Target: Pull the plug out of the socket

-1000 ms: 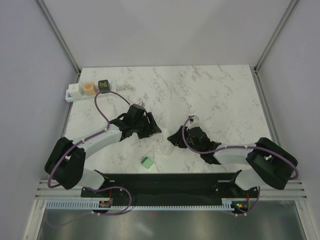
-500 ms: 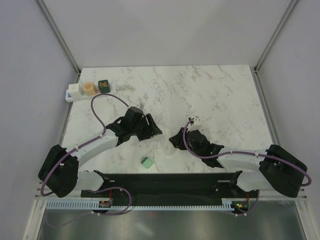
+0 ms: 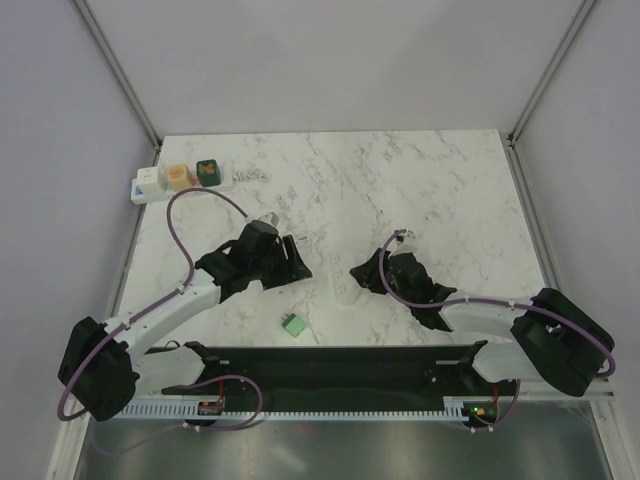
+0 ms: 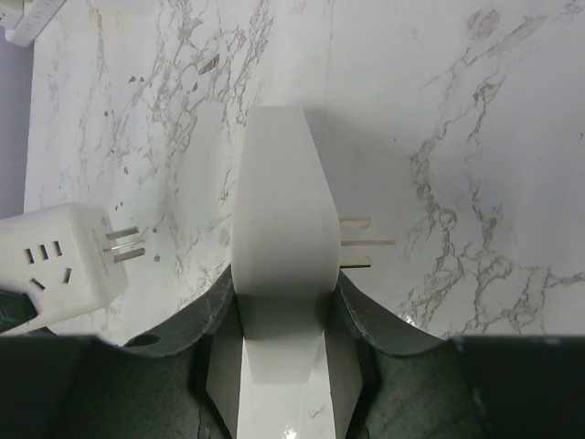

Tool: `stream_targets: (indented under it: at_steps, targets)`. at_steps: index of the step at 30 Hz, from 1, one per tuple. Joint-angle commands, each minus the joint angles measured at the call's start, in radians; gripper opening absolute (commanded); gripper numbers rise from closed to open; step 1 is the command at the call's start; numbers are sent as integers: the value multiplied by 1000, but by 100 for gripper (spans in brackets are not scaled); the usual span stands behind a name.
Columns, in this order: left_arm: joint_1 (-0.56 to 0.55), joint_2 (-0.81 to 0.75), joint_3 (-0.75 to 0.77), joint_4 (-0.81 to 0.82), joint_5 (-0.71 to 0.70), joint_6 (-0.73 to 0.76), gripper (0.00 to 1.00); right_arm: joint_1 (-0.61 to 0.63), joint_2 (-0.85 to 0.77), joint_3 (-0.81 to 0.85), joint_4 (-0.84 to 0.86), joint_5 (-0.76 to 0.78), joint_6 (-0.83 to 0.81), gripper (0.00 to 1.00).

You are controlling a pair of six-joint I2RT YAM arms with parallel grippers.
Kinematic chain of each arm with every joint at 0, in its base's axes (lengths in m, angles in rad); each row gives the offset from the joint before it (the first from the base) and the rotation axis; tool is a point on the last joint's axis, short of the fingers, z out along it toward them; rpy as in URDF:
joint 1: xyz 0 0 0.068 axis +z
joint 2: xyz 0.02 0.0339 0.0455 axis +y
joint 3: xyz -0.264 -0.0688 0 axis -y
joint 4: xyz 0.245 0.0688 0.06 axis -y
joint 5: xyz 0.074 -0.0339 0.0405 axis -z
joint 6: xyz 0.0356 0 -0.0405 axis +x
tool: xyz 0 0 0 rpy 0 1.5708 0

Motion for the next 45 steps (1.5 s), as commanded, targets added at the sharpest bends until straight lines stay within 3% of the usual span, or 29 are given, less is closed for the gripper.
stream_targets:
  at_steps: [1,6,13,21,23,26,27,32,34,39,45]
  targets:
    - [-2,-3,88,-216,-203,80,2,-6,30,16,-159,37,-104,0]
    - [-12,66,136,-347,-353,80,2,-6,7,47,-242,94,-158,0]
    - [-106,248,239,-505,-591,36,2,-6,39,94,-256,49,-169,0]
    - [-210,409,282,-527,-672,20,4,-6,36,68,-236,43,-165,0]
    - [-219,447,292,-528,-672,20,12,-6,42,59,-218,43,-155,0]
    - [-245,495,317,-541,-668,10,33,-6,44,59,-208,41,-140,0]
    - [-253,498,323,-547,-669,5,51,-6,44,60,-210,37,-139,0]
    - [-261,488,391,-558,-622,5,83,-14,49,125,-308,2,-146,0]
    - [-270,478,429,-561,-590,2,100,-28,46,160,-351,-8,-148,0]
    - [-293,406,483,-564,-536,2,100,-86,52,195,-395,-71,-155,0]
    - [-338,162,339,-512,-562,-32,100,-123,150,218,-297,-113,-183,0]
